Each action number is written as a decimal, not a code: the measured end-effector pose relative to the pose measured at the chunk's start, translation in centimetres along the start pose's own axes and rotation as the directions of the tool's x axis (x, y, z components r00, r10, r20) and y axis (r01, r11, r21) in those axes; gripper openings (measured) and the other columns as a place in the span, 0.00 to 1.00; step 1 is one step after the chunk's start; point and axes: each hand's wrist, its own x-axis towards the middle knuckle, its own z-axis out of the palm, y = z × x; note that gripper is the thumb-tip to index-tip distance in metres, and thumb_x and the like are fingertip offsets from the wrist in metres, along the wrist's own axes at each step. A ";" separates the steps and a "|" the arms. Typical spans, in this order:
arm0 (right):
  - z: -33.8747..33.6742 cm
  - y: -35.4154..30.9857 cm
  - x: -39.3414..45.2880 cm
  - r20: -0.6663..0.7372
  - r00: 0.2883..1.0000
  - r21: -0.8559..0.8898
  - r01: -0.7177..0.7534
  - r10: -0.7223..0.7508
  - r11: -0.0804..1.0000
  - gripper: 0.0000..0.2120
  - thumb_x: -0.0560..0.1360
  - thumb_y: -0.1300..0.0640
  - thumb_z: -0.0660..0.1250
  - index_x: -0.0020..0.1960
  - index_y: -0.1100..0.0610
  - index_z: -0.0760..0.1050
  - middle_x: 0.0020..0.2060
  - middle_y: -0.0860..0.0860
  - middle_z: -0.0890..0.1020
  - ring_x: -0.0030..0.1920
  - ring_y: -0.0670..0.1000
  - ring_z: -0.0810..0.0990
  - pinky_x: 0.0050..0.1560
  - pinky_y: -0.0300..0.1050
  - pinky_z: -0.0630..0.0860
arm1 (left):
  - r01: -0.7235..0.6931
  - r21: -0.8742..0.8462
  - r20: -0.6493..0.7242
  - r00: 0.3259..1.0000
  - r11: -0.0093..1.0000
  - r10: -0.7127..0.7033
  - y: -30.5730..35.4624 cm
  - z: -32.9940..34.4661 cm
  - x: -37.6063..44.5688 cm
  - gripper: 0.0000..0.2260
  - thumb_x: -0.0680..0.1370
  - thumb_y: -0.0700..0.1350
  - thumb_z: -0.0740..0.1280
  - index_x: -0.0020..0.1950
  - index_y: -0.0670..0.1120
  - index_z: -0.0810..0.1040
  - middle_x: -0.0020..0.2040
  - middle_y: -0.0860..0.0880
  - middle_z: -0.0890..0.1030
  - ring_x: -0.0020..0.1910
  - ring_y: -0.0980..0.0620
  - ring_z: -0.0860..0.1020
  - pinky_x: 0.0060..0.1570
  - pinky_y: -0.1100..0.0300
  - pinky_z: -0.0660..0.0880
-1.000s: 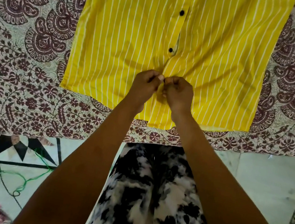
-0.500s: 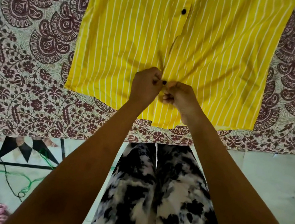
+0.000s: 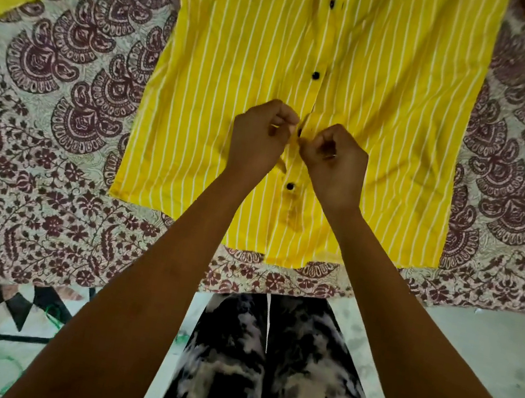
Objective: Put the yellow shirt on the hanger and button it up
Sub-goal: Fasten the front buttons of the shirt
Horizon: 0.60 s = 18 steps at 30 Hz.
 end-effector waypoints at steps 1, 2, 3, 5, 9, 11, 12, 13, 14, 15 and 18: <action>0.2 -0.1 0.8 -0.001 1.000 -0.029 0.015 -0.015 0.999 0.06 0.66 0.62 0.69 0.37 0.59 0.72 0.33 0.54 0.78 0.33 0.50 0.76 0.35 0.43 0.72 | -0.012 0.009 0.031 0.999 1.000 0.012 0.2 0.2 0.8 0.08 0.71 0.34 0.64 0.43 0.42 0.81 0.38 0.54 0.80 0.36 0.61 0.78 0.42 0.69 0.74; 0.4 0.0 1.6 0.001 1.000 -0.068 0.021 -0.021 0.997 0.05 0.66 0.61 0.68 0.38 0.60 0.73 0.34 0.55 0.78 0.34 0.52 0.77 0.36 0.44 0.72 | -0.020 0.047 0.064 0.998 0.999 0.017 0.3 0.4 1.6 0.09 0.71 0.33 0.64 0.44 0.42 0.81 0.39 0.52 0.81 0.36 0.61 0.77 0.42 0.72 0.73; 0.6 0.3 2.1 0.018 1.000 -0.115 0.025 -0.023 0.993 0.05 0.65 0.60 0.67 0.39 0.60 0.74 0.37 0.56 0.79 0.36 0.54 0.78 0.37 0.45 0.73 | -0.025 0.107 0.097 0.995 0.994 0.015 0.1 0.6 2.1 0.10 0.71 0.33 0.63 0.44 0.42 0.82 0.41 0.50 0.83 0.38 0.60 0.78 0.42 0.73 0.72; 0.8 1.1 2.7 0.077 0.997 -0.209 0.019 -0.003 0.978 0.06 0.65 0.61 0.66 0.42 0.60 0.75 0.41 0.57 0.80 0.40 0.56 0.79 0.40 0.50 0.75 | -0.033 0.224 0.151 0.988 0.974 -0.001 -0.6 1.0 2.9 0.11 0.71 0.35 0.63 0.44 0.46 0.83 0.44 0.49 0.84 0.44 0.55 0.80 0.49 0.63 0.76; 1.1 2.0 2.4 0.109 0.992 -0.321 -0.029 0.067 0.947 0.14 0.67 0.54 0.73 0.47 0.60 0.76 0.47 0.58 0.78 0.44 0.58 0.79 0.41 0.53 0.75 | -0.041 0.439 0.217 0.974 0.898 -0.062 -1.1 1.0 2.4 0.08 0.72 0.41 0.68 0.49 0.51 0.81 0.49 0.51 0.82 0.53 0.53 0.78 0.49 0.58 0.72; 1.2 1.9 2.2 0.115 0.991 -0.399 -0.011 0.062 0.917 0.19 0.66 0.50 0.74 0.50 0.60 0.74 0.50 0.57 0.76 0.46 0.58 0.78 0.39 0.49 0.71 | -0.093 0.502 0.220 0.975 0.860 -0.023 -1.3 1.0 2.0 0.09 0.73 0.42 0.69 0.52 0.52 0.79 0.51 0.50 0.80 0.54 0.52 0.77 0.47 0.57 0.71; 1.3 1.8 2.2 0.119 0.991 -0.429 -0.009 0.066 0.903 0.21 0.66 0.50 0.74 0.52 0.61 0.73 0.52 0.57 0.75 0.48 0.59 0.77 0.39 0.48 0.69 | -0.110 0.511 0.220 0.975 0.852 -0.006 -1.3 1.0 2.0 0.09 0.73 0.42 0.68 0.52 0.51 0.79 0.52 0.49 0.79 0.54 0.50 0.77 0.47 0.56 0.72; 1.4 1.7 2.2 0.127 0.989 -0.456 -0.006 0.072 0.890 0.22 0.66 0.50 0.74 0.53 0.61 0.73 0.53 0.57 0.74 0.50 0.58 0.77 0.39 0.47 0.68 | -0.119 0.514 0.220 0.975 0.849 0.004 -1.3 1.0 2.0 0.09 0.73 0.42 0.67 0.52 0.51 0.78 0.51 0.48 0.79 0.53 0.49 0.77 0.47 0.54 0.72; 1.4 1.6 2.3 0.141 0.986 -0.487 -0.005 0.084 0.874 0.23 0.66 0.50 0.74 0.55 0.61 0.72 0.55 0.57 0.73 0.51 0.58 0.76 0.39 0.47 0.68 | -0.126 0.516 0.225 0.974 0.848 0.009 -1.2 1.1 2.1 0.09 0.73 0.42 0.67 0.52 0.51 0.78 0.51 0.48 0.79 0.53 0.48 0.77 0.46 0.53 0.73; 1.5 1.4 2.4 0.156 0.983 -0.521 -0.001 0.096 0.854 0.25 0.66 0.49 0.74 0.56 0.62 0.71 0.56 0.57 0.73 0.52 0.58 0.76 0.40 0.47 0.69 | -0.137 0.519 0.235 0.972 0.844 0.014 -1.1 1.2 2.1 0.09 0.73 0.42 0.66 0.52 0.51 0.78 0.51 0.48 0.78 0.52 0.48 0.77 0.45 0.53 0.72; 1.7 1.0 2.5 0.163 0.981 -0.615 0.020 0.103 0.789 0.25 0.69 0.49 0.71 0.58 0.62 0.70 0.57 0.58 0.72 0.54 0.58 0.76 0.41 0.48 0.71 | -0.210 0.573 0.270 0.961 0.792 0.060 -0.6 1.5 2.4 0.08 0.74 0.43 0.64 0.52 0.49 0.77 0.51 0.47 0.77 0.50 0.46 0.77 0.43 0.53 0.72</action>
